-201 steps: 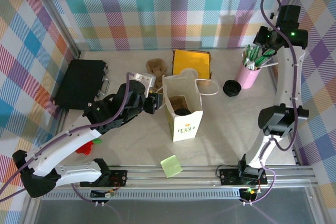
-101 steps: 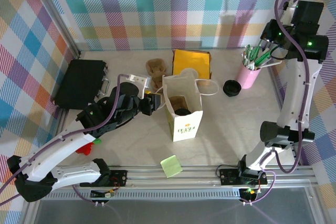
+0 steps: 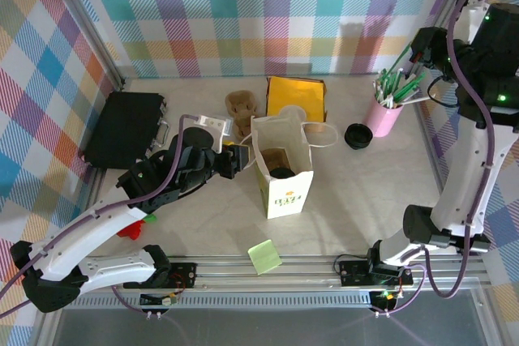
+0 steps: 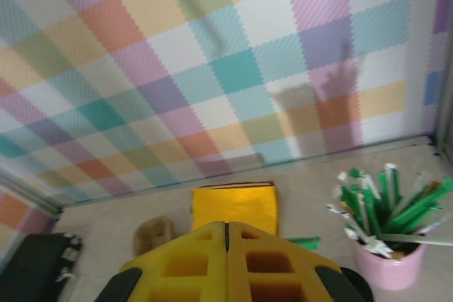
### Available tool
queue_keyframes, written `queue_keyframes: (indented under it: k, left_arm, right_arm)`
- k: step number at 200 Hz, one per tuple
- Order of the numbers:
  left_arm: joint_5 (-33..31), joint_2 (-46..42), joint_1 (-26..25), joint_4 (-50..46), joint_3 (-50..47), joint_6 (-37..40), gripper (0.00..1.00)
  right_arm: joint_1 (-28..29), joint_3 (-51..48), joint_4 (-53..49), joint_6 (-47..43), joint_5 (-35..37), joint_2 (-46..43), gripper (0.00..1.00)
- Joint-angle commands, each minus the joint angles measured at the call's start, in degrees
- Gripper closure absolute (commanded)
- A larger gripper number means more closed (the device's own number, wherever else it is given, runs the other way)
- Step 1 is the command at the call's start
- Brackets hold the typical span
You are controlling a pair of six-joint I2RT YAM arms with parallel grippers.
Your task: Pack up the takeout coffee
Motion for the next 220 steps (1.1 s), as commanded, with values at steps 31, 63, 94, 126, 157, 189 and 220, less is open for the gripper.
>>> queue_keyframes:
  k: [31, 63, 94, 126, 157, 189, 220]
  left_arm:
    - [0.2, -1.0, 0.7, 1.6, -0.3, -1.1, 0.56]
    - [0.9, -0.7, 0.6, 2.0, -0.2, -1.4, 0.57]
    - [1.5, -0.2, 0.6, 2.5, -0.2, -1.7, 0.57]
    - [2.2, 0.3, 0.6, 3.1, -0.1, -2.2, 0.58]
    - [2.6, 0.8, 0.6, 3.2, -0.1, -2.5, 0.58]
    - [2.5, 0.9, 0.6, 3.3, -0.3, -2.8, 0.58]
    - [2.5, 1.2, 0.6, 3.3, -0.3, -2.9, 0.59]
  right_arm:
    - [-0.1, -5.9, 5.4, 11.8, -26.2, -3.4, 1.0]
    - [4.0, -12.1, 8.4, 14.8, -30.6, -6.4, 1.0]
    - [12.5, -15.9, 9.1, 14.8, -28.9, -8.5, 1.0]
    - [21.5, -19.6, 6.9, 11.5, -22.1, -9.5, 1.0]
    - [30.0, -26.6, 6.7, 8.4, -7.3, -10.9, 1.0]
    - [36.9, -31.9, 8.5, 7.4, 0.4, -10.9, 1.0]
    - [41.4, -34.9, 10.5, 6.0, 4.0, -10.0, 1.0]
